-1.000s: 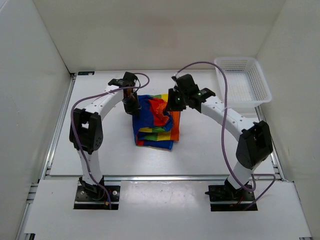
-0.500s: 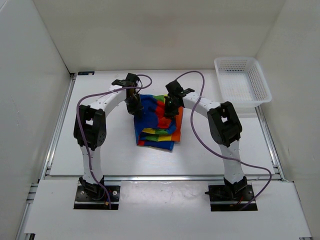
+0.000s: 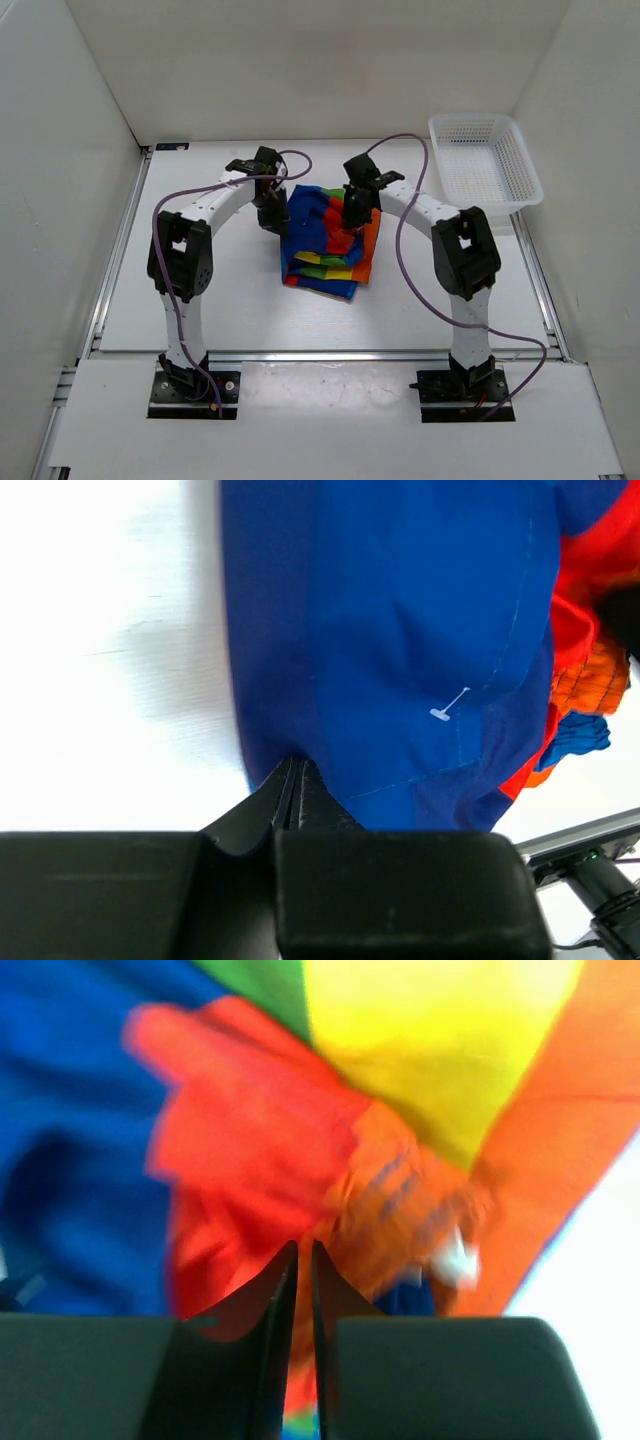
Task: Fold and stack the shorts
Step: Fold the shorts
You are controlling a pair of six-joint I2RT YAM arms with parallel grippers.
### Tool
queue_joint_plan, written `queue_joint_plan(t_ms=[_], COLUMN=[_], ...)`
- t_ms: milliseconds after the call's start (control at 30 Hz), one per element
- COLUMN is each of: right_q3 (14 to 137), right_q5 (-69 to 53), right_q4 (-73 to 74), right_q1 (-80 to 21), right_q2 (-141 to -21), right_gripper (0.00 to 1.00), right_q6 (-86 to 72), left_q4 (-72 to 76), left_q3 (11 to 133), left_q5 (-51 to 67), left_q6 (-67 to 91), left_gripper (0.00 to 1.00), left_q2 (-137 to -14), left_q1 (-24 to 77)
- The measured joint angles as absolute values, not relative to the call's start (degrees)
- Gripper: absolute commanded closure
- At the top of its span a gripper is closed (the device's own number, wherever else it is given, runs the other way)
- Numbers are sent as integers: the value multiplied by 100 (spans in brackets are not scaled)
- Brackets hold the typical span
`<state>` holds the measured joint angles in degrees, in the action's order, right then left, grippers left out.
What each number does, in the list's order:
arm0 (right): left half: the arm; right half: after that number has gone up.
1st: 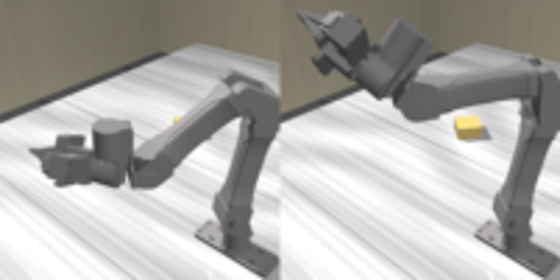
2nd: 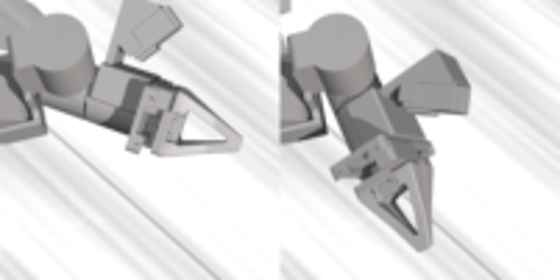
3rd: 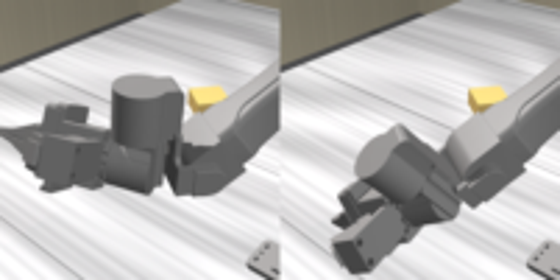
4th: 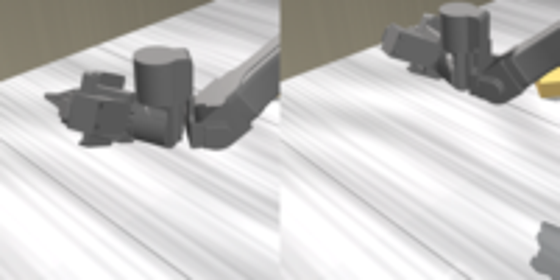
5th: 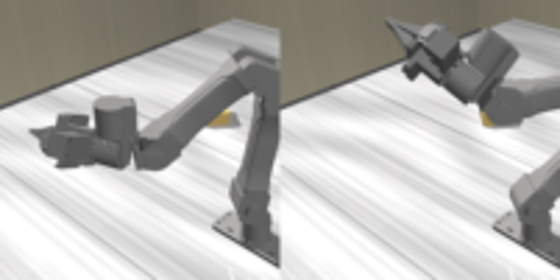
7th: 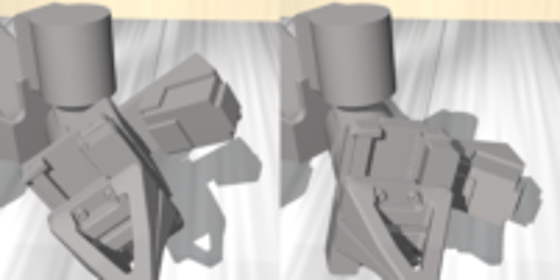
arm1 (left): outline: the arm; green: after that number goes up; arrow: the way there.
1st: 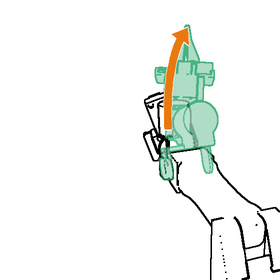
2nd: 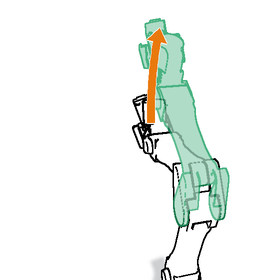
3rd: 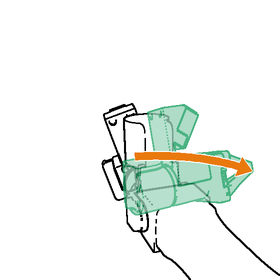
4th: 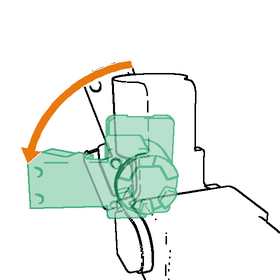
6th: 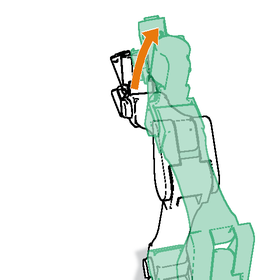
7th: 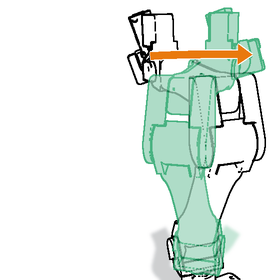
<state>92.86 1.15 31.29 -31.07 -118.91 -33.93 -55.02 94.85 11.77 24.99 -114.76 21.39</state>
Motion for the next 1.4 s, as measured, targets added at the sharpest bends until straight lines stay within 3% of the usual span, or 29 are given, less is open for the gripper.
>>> queue_joint_plan(t_ms=[100,200,400,733,867,900,933,1000,1133,1167,1200,1267,1333,1400], right_q3=[9179,9161,8825,8416,8250,8195,8138,8040,8025,8027,8029,8040,8040,7994], right_q5=[141,69,-19,-115,69,121,163,261,607,718,851,1184,1588,1953], right_q4=[3186,3170,3076,2891,2845,2869,2917,3087,3334,3341,3361,3435,3649,3909], right_q1=[-3098,-3105,-3415,-3575,-3562,-3559,-3553,-3538,-3527,-3527,-3516,-3485,-3391,-3197], right_q2=[-11314,-10805,-10615,-11732,-11539,-11443,-11306,-10888,-9504,-9131,-8735,-8016,-7456,-7096], right_gripper=[67,65,78,98,97,93,79,64,41,22,15,4,2,1], right_q6=[-3361,-3282,-3267,-3308,-3308,-3308,-3301,-3315,-3148,-3098,-3070,-2952,-2873,-2827], left_q4=[-5406,-5323,-5280,-5157,-5262,-5304,-5354,-5507,-5850,-5887,-5946,-6080,-6143,-6187], left_q3=[9393,9236,9105,8897,8853,8853,8853,8886,9198,9260,9317,9450,9511,9498], left_q5=[1203,1194,1107,1096,1048,1033,1022,985,875,838,808,749,650,552], left_q6=[2482,2467,2464,2440,2410,2397,2388,2346,2283,2276,2259,2257,2272,2303], left_gripper=[89,89,89,89,89,89,88,81,51,40,34,30,22,22], left_q2=[-11579,-11747,-12114,-11994,-11734,-11642,-11533,-11288,-10722,-10519,-10324,-9841,-9319,-8761], left_q1=[2272,2353,2375,2370,2368,2370,2370,2368,2370,2368,2370,2366,2329,2283])
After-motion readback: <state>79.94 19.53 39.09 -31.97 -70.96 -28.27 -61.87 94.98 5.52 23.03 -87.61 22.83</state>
